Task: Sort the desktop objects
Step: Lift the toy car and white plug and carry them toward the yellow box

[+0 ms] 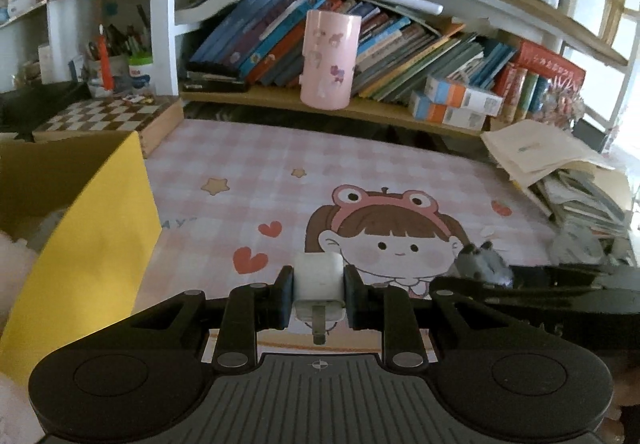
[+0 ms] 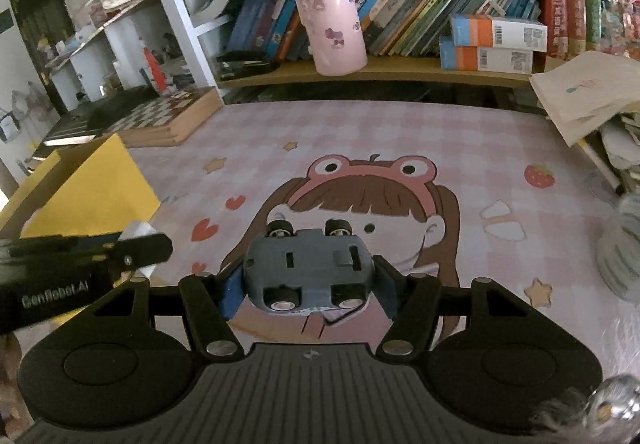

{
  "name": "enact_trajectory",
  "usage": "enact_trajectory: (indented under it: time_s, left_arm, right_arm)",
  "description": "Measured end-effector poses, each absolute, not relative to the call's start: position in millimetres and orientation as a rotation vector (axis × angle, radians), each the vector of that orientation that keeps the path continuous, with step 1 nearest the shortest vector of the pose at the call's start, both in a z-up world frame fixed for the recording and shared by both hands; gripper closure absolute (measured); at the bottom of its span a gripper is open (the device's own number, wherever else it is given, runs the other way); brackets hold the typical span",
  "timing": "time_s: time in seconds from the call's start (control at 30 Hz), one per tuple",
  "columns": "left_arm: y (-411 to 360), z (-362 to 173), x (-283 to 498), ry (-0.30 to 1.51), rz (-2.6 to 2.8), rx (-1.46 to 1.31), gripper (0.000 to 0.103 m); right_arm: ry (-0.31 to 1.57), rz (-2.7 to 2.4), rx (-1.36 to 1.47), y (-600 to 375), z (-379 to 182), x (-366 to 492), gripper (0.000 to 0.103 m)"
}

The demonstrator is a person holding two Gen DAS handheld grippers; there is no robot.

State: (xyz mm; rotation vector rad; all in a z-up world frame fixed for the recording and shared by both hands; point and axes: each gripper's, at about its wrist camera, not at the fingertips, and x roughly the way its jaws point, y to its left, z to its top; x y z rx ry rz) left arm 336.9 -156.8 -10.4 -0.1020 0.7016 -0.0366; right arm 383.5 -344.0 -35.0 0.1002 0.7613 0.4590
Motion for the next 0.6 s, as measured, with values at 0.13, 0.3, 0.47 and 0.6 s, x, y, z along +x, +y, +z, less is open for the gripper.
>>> enact_trajectory:
  time_s: [0.13,0.3,0.47,0.6]
  left_arm:
    - [-156,-3,322,0.692,-0.056,-0.112,0.079]
    - [-154,3,304,0.685,-0.087,-0.123,0.079]
    - [-147,9,284,0.67,-0.112,-0.14,0.079]
    - [-140,13,266,0.66,-0.141,-0.136,0.079]
  right_arm:
    - [0.755,0.47,0.078,-344,-31,366,0.042]
    - [0.742,0.471,0.071,-343,-26,346,0.042]
    - [0.739,0.451,0.067,-337,-22,324,0.042]
    - [0.741,0.427,0.07,-330,-19,304,0.042]
